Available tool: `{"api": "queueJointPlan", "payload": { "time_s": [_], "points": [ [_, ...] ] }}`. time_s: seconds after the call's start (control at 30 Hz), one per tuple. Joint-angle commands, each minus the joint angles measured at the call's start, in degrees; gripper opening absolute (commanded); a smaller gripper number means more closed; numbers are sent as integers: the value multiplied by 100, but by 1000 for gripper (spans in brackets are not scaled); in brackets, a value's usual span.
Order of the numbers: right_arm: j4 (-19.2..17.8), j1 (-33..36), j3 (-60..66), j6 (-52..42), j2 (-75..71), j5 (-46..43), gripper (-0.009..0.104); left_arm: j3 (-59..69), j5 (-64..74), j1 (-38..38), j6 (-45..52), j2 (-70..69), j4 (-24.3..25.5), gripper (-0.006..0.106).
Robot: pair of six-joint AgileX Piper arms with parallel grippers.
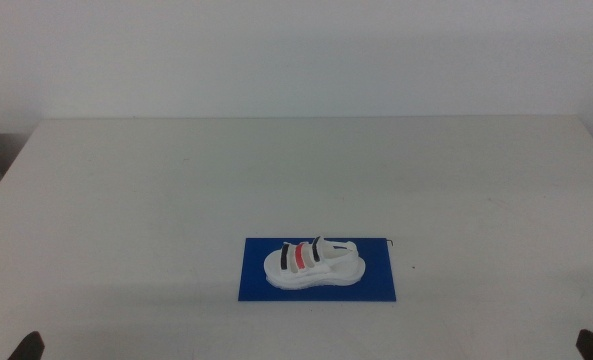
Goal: Use one arm to grab the shoe from the table and place it on the mat.
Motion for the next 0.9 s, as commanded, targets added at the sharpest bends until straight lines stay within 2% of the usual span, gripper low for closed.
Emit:
{"api": "queueJointPlan", "payload": {
  "time_s": [0.0,0.43,0.6,0.87],
  "points": [
    [-70,-28,37,-42,-210,-385,75,40,-458,-24,-30,-74,-45,94],
    [-91,-28,37,-42,-1406,-412,75,40,-458,-24,-30,-74,-45,94],
    [-551,-28,37,-42,-1406,-364,75,40,-458,-24,-30,-74,-45,94],
    [-634,-28,37,-42,-1406,-364,75,40,-458,-24,-30,-74,-45,94]
  ]
}}
